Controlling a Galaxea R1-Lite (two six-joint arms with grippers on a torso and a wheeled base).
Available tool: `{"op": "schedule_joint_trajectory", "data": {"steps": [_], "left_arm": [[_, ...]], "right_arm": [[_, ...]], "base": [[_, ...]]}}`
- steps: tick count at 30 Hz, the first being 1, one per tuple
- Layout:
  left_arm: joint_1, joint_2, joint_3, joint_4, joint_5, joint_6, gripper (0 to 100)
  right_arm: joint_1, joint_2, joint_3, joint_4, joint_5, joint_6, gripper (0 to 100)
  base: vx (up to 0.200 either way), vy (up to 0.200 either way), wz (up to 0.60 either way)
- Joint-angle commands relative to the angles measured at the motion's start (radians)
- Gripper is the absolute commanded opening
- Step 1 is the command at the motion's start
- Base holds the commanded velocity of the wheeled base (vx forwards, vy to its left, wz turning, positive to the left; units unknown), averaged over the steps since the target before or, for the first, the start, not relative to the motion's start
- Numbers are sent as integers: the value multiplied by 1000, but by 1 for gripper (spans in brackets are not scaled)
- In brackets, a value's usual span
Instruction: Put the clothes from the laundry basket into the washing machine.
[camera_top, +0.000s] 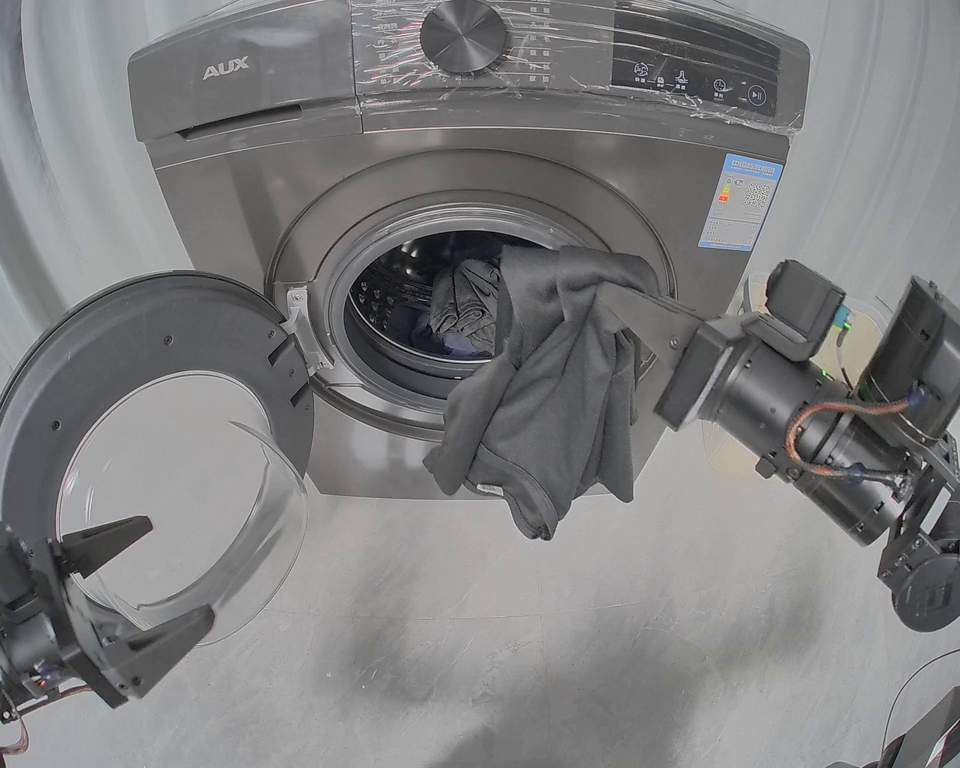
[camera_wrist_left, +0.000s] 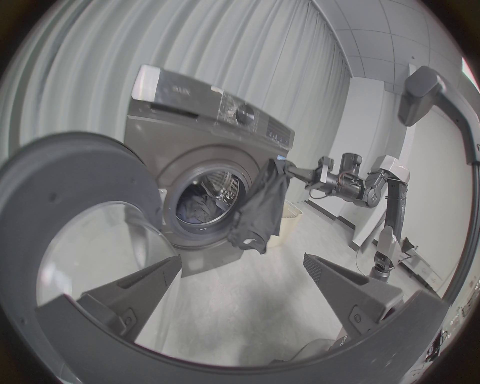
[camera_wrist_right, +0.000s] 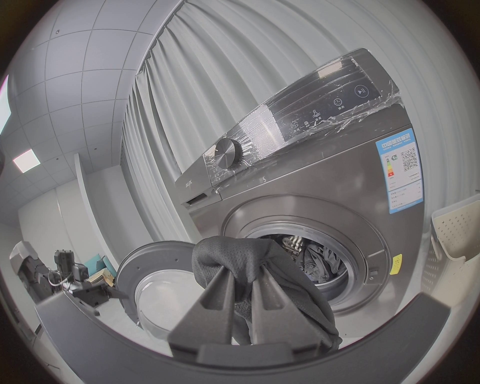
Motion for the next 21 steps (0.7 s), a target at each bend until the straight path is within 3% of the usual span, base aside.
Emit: {"op": "schedule_joint_trajectory", "data": {"steps": [1, 9, 17, 18, 20, 21], "left_arm": [[-89, 396, -16, -182, -45, 7, 100], [-112, 670, -82, -330, -58, 4, 100], [-187, 828, -151, -386, -58, -13, 100], [-201, 865, -169, -398, -58, -30, 100], [-207, 876, -174, -404, -58, -36, 100], [-227, 913, -191, -432, -57, -72, 100]], "right_arm": [[7, 164, -136, -55, -14, 5, 0], [1, 242, -205, -101, -11, 5, 0], [4, 278, -239, -106, -13, 5, 0], [4, 282, -247, -107, -13, 3, 0], [4, 285, -250, -107, -13, 5, 0], [5, 295, -257, -109, -14, 5, 0]], "base": [[0, 0, 0], [0, 0, 0], [0, 0, 0], [0, 0, 0], [0, 0, 0], [0, 0, 0]]}}
